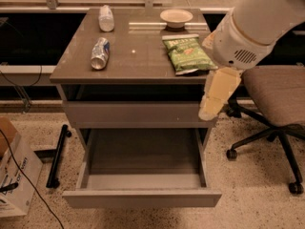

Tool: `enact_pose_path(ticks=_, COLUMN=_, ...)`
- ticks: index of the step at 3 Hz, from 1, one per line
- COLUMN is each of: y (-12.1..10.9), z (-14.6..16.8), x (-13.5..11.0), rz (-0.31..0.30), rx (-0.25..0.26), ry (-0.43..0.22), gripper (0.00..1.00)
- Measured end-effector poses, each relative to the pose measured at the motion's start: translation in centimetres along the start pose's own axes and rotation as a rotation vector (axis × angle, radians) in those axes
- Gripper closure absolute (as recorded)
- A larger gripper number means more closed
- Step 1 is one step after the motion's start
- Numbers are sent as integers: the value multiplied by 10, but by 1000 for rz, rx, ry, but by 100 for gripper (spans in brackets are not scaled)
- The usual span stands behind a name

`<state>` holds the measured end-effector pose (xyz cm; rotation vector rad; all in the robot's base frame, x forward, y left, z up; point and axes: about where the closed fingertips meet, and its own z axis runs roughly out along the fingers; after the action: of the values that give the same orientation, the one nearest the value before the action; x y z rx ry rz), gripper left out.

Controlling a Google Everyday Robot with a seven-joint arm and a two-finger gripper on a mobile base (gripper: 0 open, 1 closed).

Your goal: Place redbull can into middle drawer

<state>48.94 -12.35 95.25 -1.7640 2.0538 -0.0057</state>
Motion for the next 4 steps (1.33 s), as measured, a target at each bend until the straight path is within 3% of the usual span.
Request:
enact_pose_path(ticks=2, y=-23, z=39, x=-38, rz=-57, rx=-43, ry=-37, gripper=0)
enact_pose_path(ticks=4, y=-23, z=47, x=-49, rz=-43, rx=-24, ry=-75, gripper=0)
